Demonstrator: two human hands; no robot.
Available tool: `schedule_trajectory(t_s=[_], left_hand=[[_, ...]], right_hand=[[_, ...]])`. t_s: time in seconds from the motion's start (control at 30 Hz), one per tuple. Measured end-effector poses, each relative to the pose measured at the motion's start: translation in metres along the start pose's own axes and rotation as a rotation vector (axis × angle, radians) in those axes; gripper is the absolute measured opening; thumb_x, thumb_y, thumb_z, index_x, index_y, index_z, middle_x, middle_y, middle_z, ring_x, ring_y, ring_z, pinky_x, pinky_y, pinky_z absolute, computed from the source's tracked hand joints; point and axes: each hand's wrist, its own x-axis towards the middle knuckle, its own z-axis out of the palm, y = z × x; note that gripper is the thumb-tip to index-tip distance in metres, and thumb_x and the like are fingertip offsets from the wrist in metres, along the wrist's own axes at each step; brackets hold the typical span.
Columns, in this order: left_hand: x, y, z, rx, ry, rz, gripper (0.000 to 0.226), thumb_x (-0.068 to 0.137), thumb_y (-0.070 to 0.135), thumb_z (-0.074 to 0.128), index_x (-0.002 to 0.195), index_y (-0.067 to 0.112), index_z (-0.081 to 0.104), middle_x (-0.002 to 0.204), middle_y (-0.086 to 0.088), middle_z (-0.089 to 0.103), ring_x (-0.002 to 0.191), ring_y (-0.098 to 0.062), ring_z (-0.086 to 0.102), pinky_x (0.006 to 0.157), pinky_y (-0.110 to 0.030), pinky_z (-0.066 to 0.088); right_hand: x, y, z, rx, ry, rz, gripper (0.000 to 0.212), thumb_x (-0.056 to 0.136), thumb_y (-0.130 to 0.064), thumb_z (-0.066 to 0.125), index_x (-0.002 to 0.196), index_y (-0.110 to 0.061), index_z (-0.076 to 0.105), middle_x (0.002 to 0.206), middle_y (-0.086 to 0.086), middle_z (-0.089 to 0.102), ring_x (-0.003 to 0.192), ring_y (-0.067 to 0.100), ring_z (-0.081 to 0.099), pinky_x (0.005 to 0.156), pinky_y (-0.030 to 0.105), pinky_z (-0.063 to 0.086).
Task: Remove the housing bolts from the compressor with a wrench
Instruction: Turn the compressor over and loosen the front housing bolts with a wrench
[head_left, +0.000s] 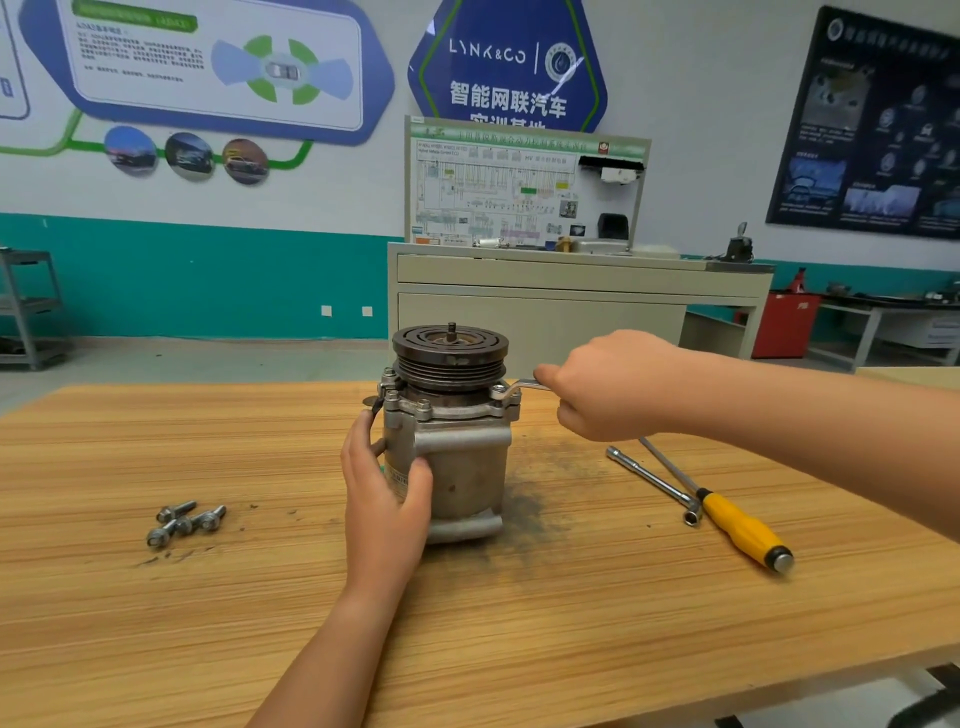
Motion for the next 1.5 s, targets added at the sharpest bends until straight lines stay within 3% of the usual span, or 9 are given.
schedule_trajectory(t_s=[0.13,0.33,0.53,0.7,0.83,0.93,1.03,1.3,1.5], left_hand=[[0.001,0.001,0.001,-0.007,0.002,0.0,0.063,0.091,0.013,0.053,0.145,0.023,0.022,0.138,0.015,0.027,0.124,-0.005,0.037,0.105,-0.043,0.039],[0.001,0.0,0.001,0.009,-0.004,0.006,0.064,0.091,0.016,0.053,0.146,0.024,0.02,0.144,0.012,0.026,0.131,-0.008,0.033,0.107,-0.046,0.037],[0.004,-0.002,0.002,0.018,0.013,0.013,0.064,0.09,0.019,0.052,0.145,0.026,0.02,0.143,0.012,0.026,0.133,-0.012,0.033,0.106,-0.047,0.038],[0.005,-0.001,0.002,0.032,0.011,0.025,0.063,0.09,0.017,0.051,0.145,0.023,0.021,0.147,0.006,0.026,0.135,-0.013,0.032,0.107,-0.046,0.036],[0.006,-0.002,0.003,0.056,0.025,0.036,0.062,0.089,0.017,0.051,0.145,0.02,0.023,0.146,0.003,0.026,0.133,-0.015,0.033,0.107,-0.045,0.036],[0.005,-0.001,0.002,0.064,0.017,0.044,0.062,0.091,0.016,0.051,0.145,0.021,0.022,0.146,0.002,0.027,0.133,-0.015,0.033,0.106,-0.045,0.037],[0.004,0.0,0.001,0.069,0.009,0.046,0.061,0.092,0.016,0.051,0.145,0.021,0.022,0.147,0.002,0.026,0.133,-0.015,0.033,0.106,-0.045,0.038],[0.001,0.0,-0.001,0.049,0.004,0.031,0.061,0.093,0.016,0.05,0.145,0.025,0.02,0.147,0.005,0.025,0.118,-0.002,0.037,0.096,-0.031,0.04],[0.002,-0.001,0.001,0.057,0.008,0.032,0.061,0.093,0.016,0.05,0.146,0.022,0.02,0.147,0.003,0.025,0.121,-0.004,0.036,0.1,-0.033,0.04]], right_hand=[[0.003,0.006,0.008,-0.066,0.012,0.011,0.038,0.094,-0.014,0.034,0.132,-0.015,0.041,0.06,-0.002,0.037,0.049,0.012,0.036,0.04,0.024,0.023],[0.038,0.007,0.021,-0.038,0.09,0.145,0.037,0.091,0.002,0.041,0.123,-0.014,0.048,0.064,0.0,0.038,0.063,0.02,0.046,0.048,0.029,0.034],[0.069,-0.012,0.052,0.192,0.309,0.194,0.04,0.092,0.003,0.039,0.128,-0.013,0.042,0.103,0.008,0.063,0.092,0.028,0.06,0.064,0.034,0.045],[0.054,0.002,0.052,0.615,0.581,0.412,0.026,0.098,-0.015,0.039,0.121,-0.006,0.048,0.082,0.015,0.062,0.072,0.03,0.058,0.06,0.036,0.045],[0.015,-0.001,0.041,0.765,0.801,0.436,0.03,0.097,-0.012,0.039,0.125,-0.004,0.046,0.063,0.0,0.047,0.054,0.023,0.044,0.049,0.03,0.027],[-0.011,-0.008,0.035,0.596,0.565,0.398,0.034,0.095,-0.01,0.038,0.127,-0.014,0.046,0.057,-0.003,0.039,0.05,0.02,0.04,0.047,0.028,0.026],[-0.02,-0.014,0.031,0.509,0.312,0.387,0.035,0.093,-0.011,0.035,0.124,-0.022,0.047,0.075,0.004,0.048,0.068,0.025,0.045,0.054,0.031,0.033],[-0.012,-0.023,0.026,0.577,0.105,0.362,0.038,0.088,-0.007,0.037,0.12,-0.017,0.053,0.102,0.008,0.06,0.085,0.026,0.056,0.066,0.035,0.048],[-0.008,-0.023,0.011,0.413,0.096,0.309,0.029,0.086,-0.009,0.04,0.11,-0.015,0.057,0.084,0.005,0.055,0.078,0.024,0.055,0.06,0.032,0.044]])
